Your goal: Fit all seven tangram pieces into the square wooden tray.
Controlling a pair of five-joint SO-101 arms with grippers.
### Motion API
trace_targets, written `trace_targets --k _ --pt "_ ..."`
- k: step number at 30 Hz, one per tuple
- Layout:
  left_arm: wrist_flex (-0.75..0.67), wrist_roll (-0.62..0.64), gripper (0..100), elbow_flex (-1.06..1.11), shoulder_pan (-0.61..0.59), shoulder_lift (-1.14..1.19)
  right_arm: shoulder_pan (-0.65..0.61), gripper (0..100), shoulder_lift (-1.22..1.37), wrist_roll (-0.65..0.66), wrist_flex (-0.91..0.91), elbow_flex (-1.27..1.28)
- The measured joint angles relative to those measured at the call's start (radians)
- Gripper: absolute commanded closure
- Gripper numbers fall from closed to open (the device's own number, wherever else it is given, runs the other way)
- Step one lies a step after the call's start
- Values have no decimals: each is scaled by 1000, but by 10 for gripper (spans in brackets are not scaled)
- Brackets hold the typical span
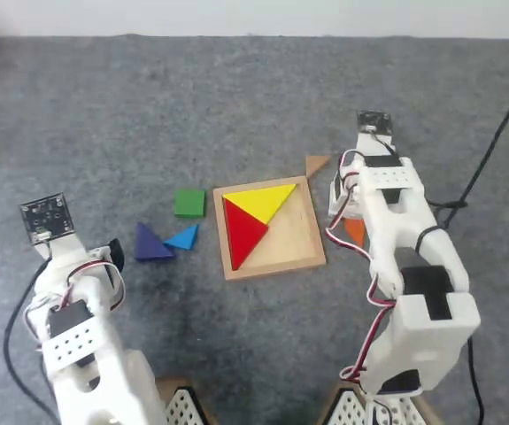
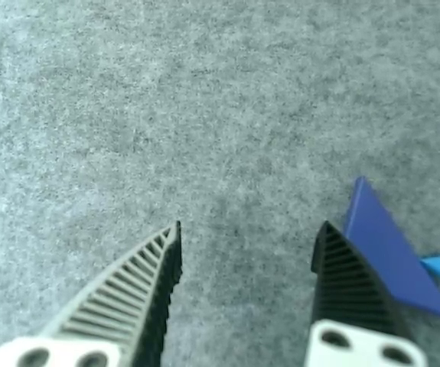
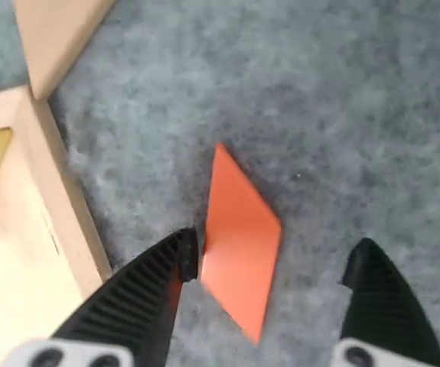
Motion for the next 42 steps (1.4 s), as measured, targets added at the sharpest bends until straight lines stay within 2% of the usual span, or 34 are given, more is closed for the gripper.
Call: trace_targets --k 3,10,19,26,30,33,42 --pt "0 0 731 0 0 0 9 761 2 9 6 -17" --pt "0 0 731 0 -2 0 117 763 61 34 11 -89" --pt "0 0 731 0 -2 0 117 764 196 83 112 -227" --pt "0 0 731 0 0 0 150 764 170 92 157 -242" --pt "0 0 731 0 -2 0 160 764 63 92 172 -193" --pt "0 0 731 0 -2 0 140 764 -26 146 173 -107" --pt "0 0 731 0 -2 0 32 763 -120 180 26 81"
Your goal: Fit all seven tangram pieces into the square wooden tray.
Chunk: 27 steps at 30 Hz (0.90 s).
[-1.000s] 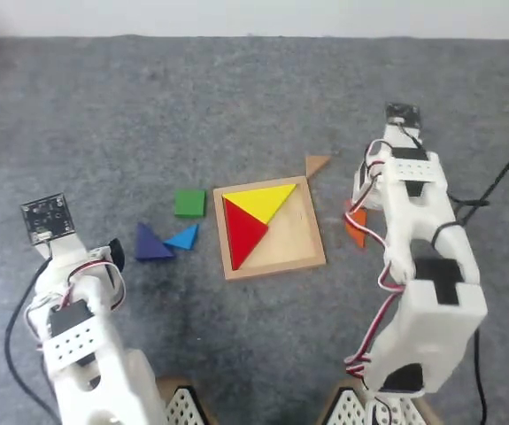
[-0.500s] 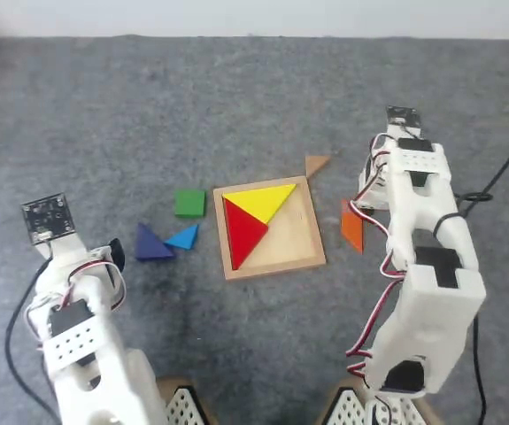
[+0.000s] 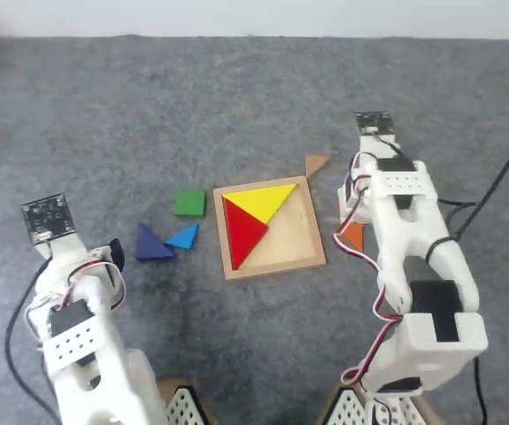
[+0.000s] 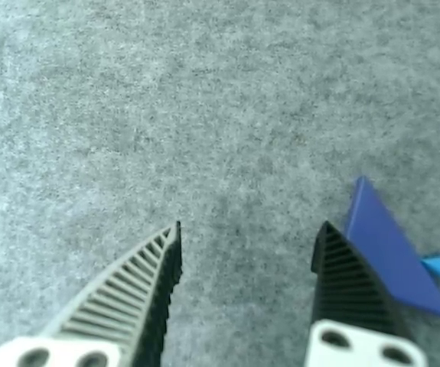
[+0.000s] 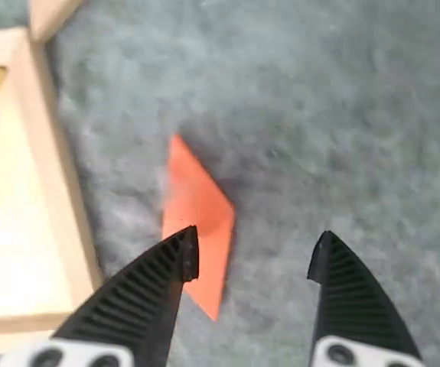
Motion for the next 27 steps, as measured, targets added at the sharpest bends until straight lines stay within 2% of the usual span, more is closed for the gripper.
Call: trace_targets --k 6,17,27 --pt "0 0 731 0 2 0 11 764 60 41 -18 -5" --pt "0 0 731 0 2 0 198 764 201 104 32 -143" --pt "0 0 731 0 2 0 215 764 196 117 49 -152"
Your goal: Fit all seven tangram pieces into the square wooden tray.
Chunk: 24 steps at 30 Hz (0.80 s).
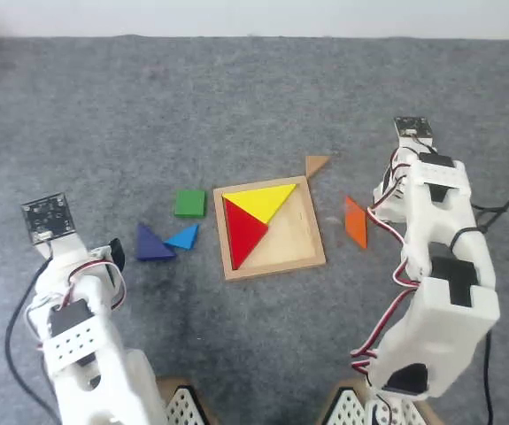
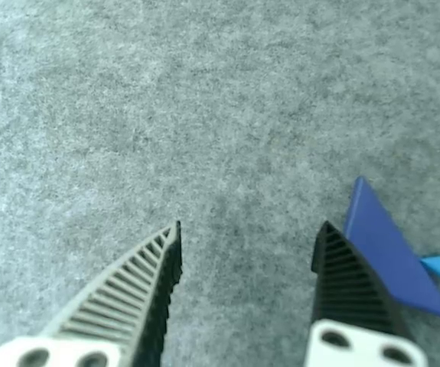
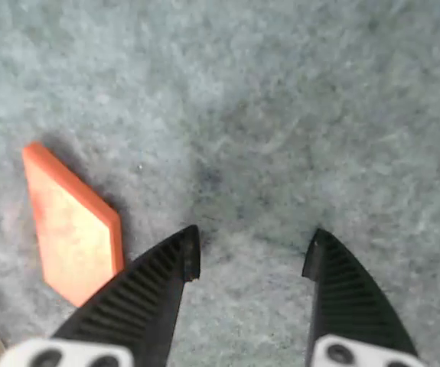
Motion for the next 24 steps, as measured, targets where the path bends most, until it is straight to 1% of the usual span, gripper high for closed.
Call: trace_targets --k 3,9,15,19,24 --pt "0 0 731 0 0 0 -28 764 -41 0 35 5" --pt "0 0 731 0 -2 0 -173 764 -164 0 51 91" --pt "0 0 731 0 0 0 -288 764 -206 0 51 114" --pt "0 0 731 0 -2 0 -299 763 -203 0 3 130" --pt "0 0 731 0 0 0 -295 762 -132 0 -31 135"
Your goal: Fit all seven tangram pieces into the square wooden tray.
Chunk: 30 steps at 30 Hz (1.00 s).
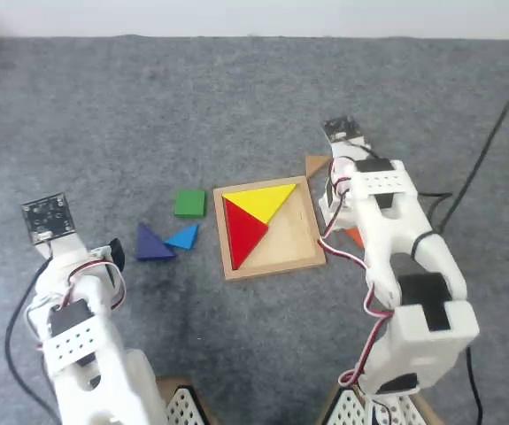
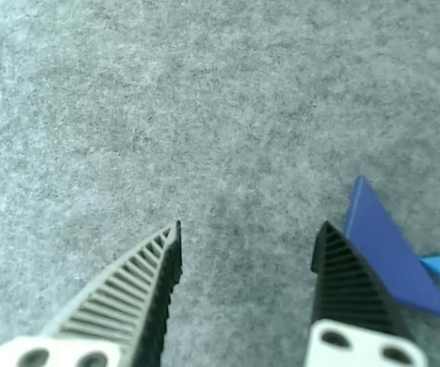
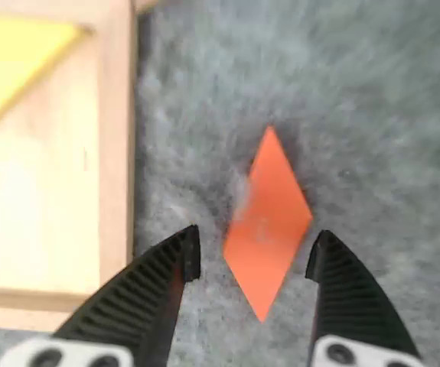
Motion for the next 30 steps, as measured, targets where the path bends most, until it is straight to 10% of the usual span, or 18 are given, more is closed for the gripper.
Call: trace_targets --k 21,30 --pt "0 0 731 0 -2 0 60 901 35 12 -9 0" --pt "0 0 731 0 -2 0 74 808 35 -34 -9 -2"
